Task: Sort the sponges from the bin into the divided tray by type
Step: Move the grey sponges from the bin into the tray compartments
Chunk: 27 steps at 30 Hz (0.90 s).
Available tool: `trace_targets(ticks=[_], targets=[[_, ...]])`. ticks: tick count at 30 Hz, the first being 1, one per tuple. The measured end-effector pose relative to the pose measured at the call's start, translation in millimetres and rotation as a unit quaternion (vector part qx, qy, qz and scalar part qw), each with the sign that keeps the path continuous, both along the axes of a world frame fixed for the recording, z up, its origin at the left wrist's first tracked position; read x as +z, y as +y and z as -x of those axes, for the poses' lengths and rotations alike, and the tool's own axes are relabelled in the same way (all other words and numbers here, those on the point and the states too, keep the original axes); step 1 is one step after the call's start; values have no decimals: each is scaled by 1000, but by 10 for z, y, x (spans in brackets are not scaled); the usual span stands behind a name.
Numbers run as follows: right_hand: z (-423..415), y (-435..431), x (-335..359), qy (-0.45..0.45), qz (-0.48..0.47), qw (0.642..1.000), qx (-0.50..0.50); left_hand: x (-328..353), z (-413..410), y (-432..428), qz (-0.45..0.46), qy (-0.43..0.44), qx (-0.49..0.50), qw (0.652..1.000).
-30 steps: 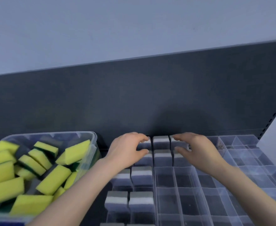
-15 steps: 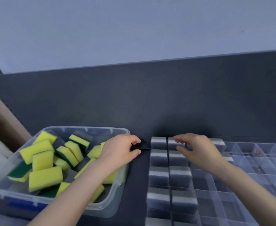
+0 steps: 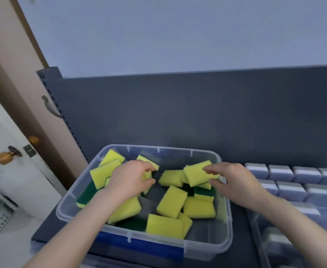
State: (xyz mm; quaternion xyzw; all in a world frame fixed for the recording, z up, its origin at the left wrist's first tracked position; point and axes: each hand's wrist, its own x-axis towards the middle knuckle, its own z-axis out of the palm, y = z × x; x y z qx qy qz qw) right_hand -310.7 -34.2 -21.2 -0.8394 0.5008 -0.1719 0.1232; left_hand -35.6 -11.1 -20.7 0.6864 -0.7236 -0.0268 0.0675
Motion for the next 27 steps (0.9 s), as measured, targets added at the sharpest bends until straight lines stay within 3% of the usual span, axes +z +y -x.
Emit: trace_targets(ticks=[8,14,18,23,27], targets=[[-968,206,-194,74,-77,989,99,-92,-650,63,-75,89,-86,989],[-1453,326,-431,187,-194,943,193,-333,-530,-18,-112,28,-187,975],[-1278,367,-385,296,-168,933,120,-484,-378,-145,-162,-41,-239,957],[-931,349,-337,240,-163,955,68,-696,-157,-221,-196,-203,-269,921],[-831,322,-348,165,-176,969,49,-701,-155,-234,-177,-202,-258,928]])
